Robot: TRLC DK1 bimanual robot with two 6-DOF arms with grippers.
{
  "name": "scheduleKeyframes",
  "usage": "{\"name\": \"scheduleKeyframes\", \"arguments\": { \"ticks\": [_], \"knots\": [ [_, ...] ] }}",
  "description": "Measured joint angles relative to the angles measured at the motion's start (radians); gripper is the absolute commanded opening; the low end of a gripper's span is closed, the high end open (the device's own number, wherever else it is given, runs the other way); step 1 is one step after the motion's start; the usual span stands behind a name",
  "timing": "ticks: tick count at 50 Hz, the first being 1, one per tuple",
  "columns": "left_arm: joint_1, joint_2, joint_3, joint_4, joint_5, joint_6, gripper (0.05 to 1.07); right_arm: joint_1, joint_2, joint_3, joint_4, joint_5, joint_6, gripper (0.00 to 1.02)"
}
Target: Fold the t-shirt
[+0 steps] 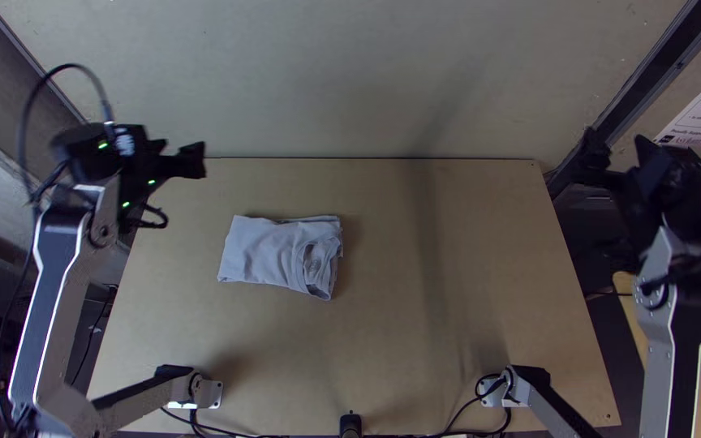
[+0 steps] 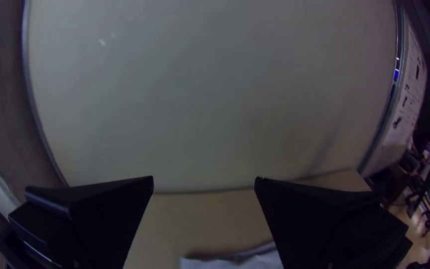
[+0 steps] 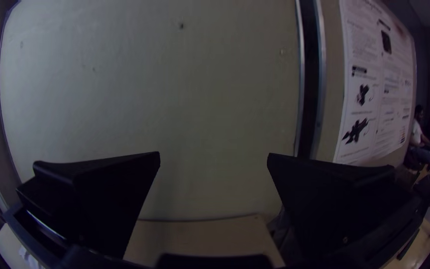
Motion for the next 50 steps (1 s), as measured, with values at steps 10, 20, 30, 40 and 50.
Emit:
{"name": "scheduleKeyframes", "arguments": {
  "ticks": [10, 20, 30, 40, 50],
  "knots": [
    [0.097, -0.208, -0.190, 0.166, -0.002, 0.028, 1.03, -0.007, -0.192, -0.174, 0.097, 0.000, -0.025, 0.99],
    [0.202, -0.441, -0.473, 0.385, -0.002, 0.027, 1.03, -0.010, -0.403, -0.376, 0.181, 0.000, -0.032, 0.99],
    [0.262, -0.700, -0.739, 0.487, -0.003, 0.027, 1.03, -0.004, -0.573, -0.496, 0.181, 0.000, -0.030, 0.99],
    [0.280, -0.925, -0.960, 0.512, -0.010, 0.027, 1.03, 0.028, -0.733, -0.630, 0.196, 0.000, 0.012, 0.99],
    [0.280, -1.122, -1.125, 0.523, -0.009, 0.027, 1.03, 0.035, -0.962, -0.847, 0.275, 0.000, 0.034, 0.99]
  ]
}}
